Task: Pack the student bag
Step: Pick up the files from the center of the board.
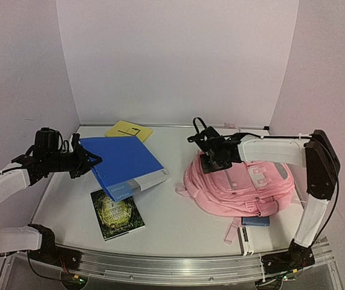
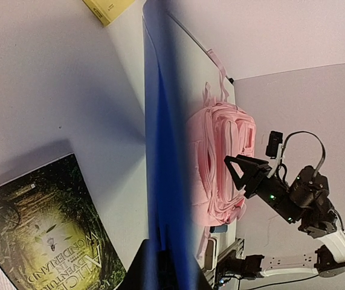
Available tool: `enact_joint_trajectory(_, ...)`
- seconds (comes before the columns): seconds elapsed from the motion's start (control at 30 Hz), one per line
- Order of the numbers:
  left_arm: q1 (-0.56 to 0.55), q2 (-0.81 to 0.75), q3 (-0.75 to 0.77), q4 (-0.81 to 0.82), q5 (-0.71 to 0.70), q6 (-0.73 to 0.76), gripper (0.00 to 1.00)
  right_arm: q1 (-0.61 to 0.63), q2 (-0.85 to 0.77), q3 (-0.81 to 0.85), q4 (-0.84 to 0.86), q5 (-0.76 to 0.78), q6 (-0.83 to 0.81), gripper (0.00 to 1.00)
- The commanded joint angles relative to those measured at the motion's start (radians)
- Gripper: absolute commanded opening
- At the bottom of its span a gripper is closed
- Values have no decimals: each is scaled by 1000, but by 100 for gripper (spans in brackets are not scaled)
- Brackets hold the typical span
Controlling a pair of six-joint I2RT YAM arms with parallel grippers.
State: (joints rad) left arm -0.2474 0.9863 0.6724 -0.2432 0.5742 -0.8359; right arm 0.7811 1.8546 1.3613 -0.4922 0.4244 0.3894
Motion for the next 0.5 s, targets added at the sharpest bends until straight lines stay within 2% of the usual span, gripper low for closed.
enact_joint_trajectory(0.0, 3, -23, 12, 55, 24, 10, 0, -2, 54, 11, -23, 42, -13, 50)
enact_joint_trajectory(0.1, 3, -20, 12, 57, 28, 9, 0, -2, 87, 16, -25, 72, -12, 49)
enact_joint_trajectory(0.23, 3, -17, 19, 59, 45, 13, 0, -2, 121, 18, -38, 136, 4, 41)
enact_joint_trajectory(0.47, 3, 7, 30, 65, 147, 36, 0, -2, 120, 48, -46, 151, 8, 0)
